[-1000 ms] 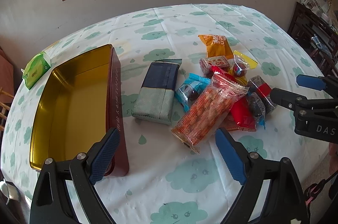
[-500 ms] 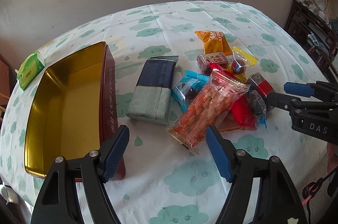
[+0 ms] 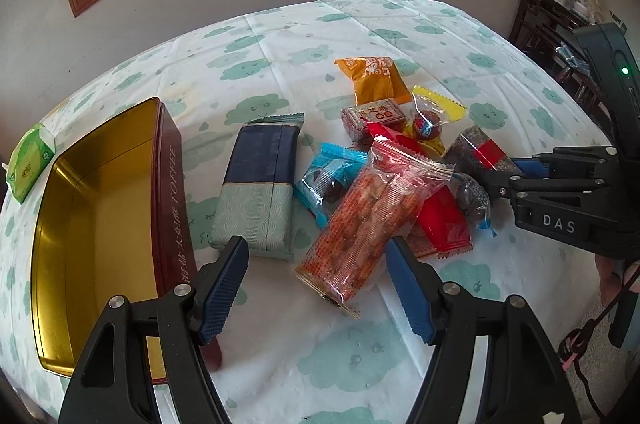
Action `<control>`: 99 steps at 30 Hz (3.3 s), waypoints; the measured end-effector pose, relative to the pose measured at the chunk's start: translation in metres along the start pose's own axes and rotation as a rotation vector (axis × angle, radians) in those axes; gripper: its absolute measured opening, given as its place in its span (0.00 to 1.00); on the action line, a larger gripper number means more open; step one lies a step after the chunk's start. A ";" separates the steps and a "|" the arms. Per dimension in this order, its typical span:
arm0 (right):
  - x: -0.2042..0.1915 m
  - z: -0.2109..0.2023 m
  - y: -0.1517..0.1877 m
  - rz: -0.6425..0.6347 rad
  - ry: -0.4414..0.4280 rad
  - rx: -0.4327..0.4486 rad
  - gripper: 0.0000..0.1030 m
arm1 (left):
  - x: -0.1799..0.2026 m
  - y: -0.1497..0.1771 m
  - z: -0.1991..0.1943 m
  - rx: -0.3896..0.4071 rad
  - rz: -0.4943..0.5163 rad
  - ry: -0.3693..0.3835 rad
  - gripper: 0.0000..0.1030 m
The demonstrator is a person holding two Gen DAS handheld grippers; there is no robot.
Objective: Organize snacks
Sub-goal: 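Grasp the grey seaweed pack with the right gripper while the left grasps the clear orange-stick bag, then carry the grey pack with the right gripper while the left carries the orange-stick bag over the tin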
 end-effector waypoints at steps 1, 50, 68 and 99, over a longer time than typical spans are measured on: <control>0.001 0.001 0.000 0.002 -0.001 0.001 0.26 | 0.001 -0.001 0.002 -0.001 0.010 0.008 0.65; 0.011 0.000 -0.002 0.051 0.084 0.002 0.26 | -0.174 0.009 -0.032 -0.051 -0.311 -0.207 0.31; -0.102 -0.054 -0.052 -0.084 -0.045 0.120 0.26 | -0.210 0.056 -0.022 -0.111 -0.348 -0.222 0.31; -0.276 0.007 -0.040 -0.345 -0.225 -0.009 0.26 | -0.224 0.061 -0.061 -0.008 -0.437 -0.192 0.48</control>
Point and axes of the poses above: each gripper's, at about its wrist camera, not at the fingertips, and z roughly the way its jaws point, x to its right, y to its underside, the point moved 2 cm from there along z, roughly the way its jaws point, and after that the axes turned 2 degrees about y, right-handed, at the moved point
